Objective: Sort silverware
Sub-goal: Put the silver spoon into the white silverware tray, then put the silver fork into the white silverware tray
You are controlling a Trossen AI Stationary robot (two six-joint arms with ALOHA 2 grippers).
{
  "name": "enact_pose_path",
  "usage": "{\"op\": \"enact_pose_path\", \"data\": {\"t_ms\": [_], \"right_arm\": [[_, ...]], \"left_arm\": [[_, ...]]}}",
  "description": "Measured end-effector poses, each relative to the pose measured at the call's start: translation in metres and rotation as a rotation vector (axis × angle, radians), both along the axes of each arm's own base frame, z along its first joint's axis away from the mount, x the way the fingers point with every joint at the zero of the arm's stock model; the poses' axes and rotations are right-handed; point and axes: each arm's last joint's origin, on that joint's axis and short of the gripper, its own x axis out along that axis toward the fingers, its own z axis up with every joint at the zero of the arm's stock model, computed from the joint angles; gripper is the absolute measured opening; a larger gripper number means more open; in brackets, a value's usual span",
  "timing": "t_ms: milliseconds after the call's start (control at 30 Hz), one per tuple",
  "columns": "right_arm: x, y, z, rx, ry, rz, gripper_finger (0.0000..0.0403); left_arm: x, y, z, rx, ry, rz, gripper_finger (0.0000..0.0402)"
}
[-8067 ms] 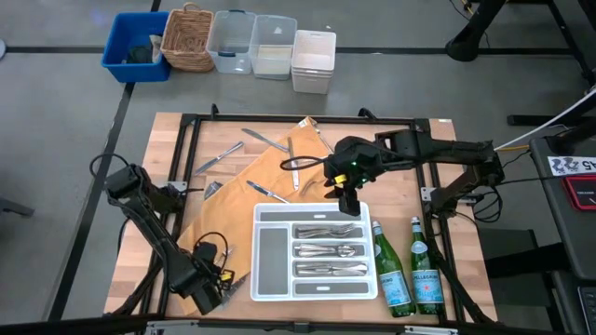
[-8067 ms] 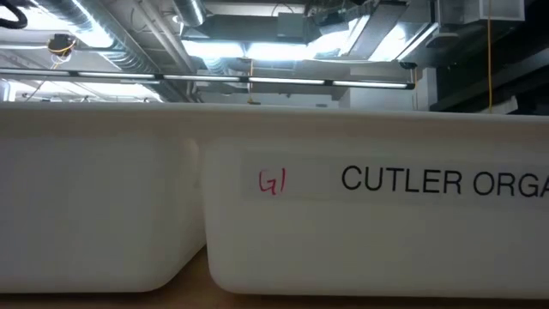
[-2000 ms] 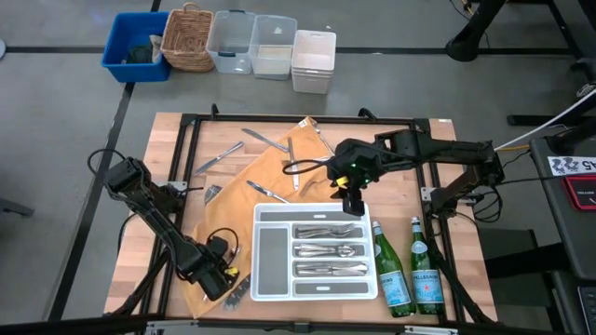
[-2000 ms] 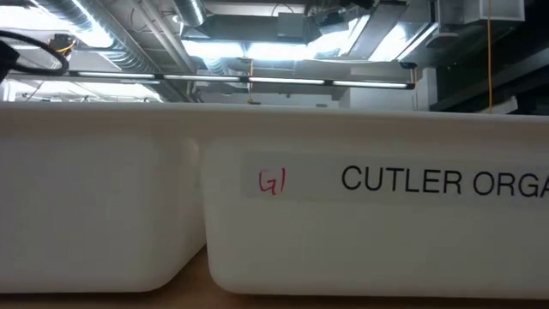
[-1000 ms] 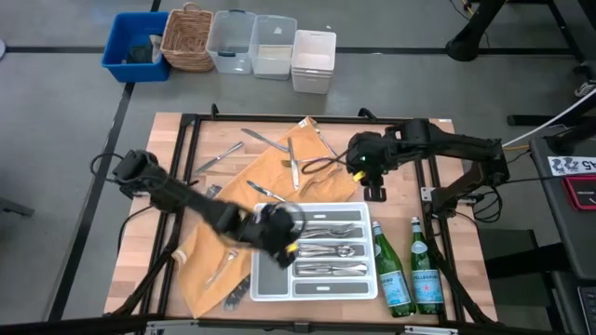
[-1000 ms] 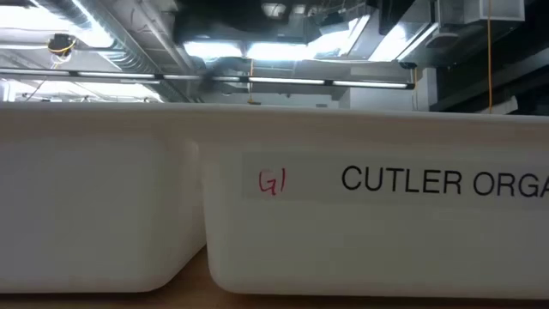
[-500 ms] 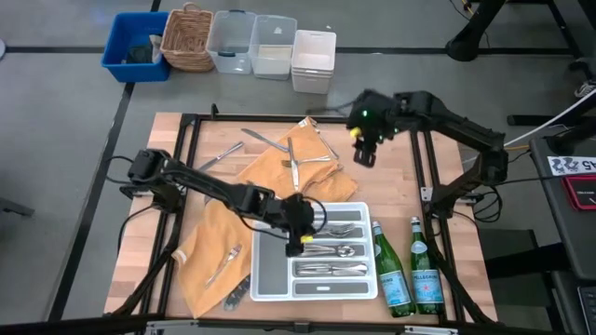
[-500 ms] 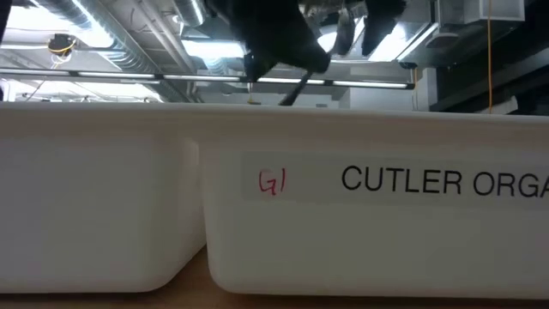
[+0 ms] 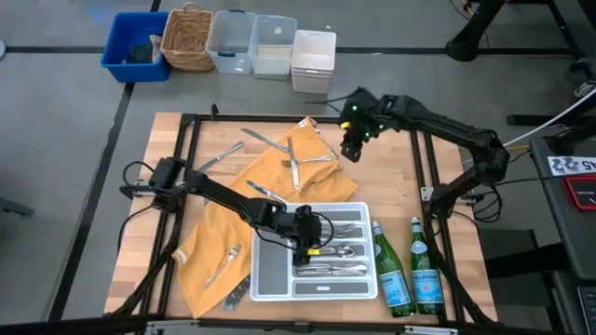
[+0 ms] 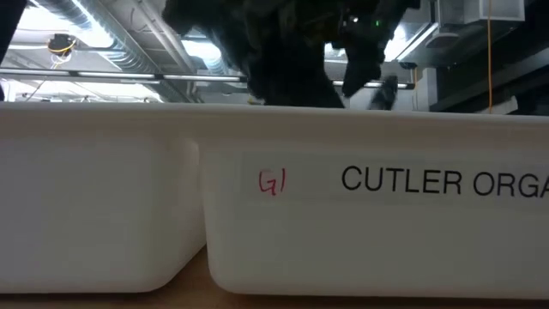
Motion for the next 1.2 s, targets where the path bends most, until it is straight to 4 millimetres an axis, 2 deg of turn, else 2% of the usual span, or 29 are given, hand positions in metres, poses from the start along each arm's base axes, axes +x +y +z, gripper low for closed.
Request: {"op": "enact_pose_path", "data": {"t_ms": [167,267,533,700,833,1033,1200], "right_arm": [[0.002,-0.001,-0.035,-0.017,0.034,0.056,0.0156],[0.001,0.0,-0.053,-0.027,0.056,0.09,0.0156],[-0.001,0.002,-0.092,-0.03,0.039,0.168,0.0156],[0.0,0.004,-0.102,0.0,-0.01,0.198,0.0156],[0.007,0.009,-0.103,-0.029,-0.063,0.225,0.0156],[0.03,0.023,-0.102,-0.146,-0.172,0.298,0.0156],[0.048,0.029,-0.119,-0.223,-0.162,0.331,0.0156]], "left_arm": [[0.005,-0.004,-0.014,0.01,-0.003,-0.02,0.0008],[0.006,-0.004,-0.016,0.018,-0.007,-0.027,0.0016],[0.007,-0.004,-0.015,0.047,-0.034,-0.054,0.0099],[0.006,-0.005,-0.011,0.048,-0.04,-0.061,0.0119],[-0.006,0.004,0.01,0.057,0.007,-0.05,0.0115],[-0.036,0.036,0.051,0.035,0.134,0.076,0.0103],[-0.059,0.055,0.087,0.024,0.127,0.144,0.0102]]}}
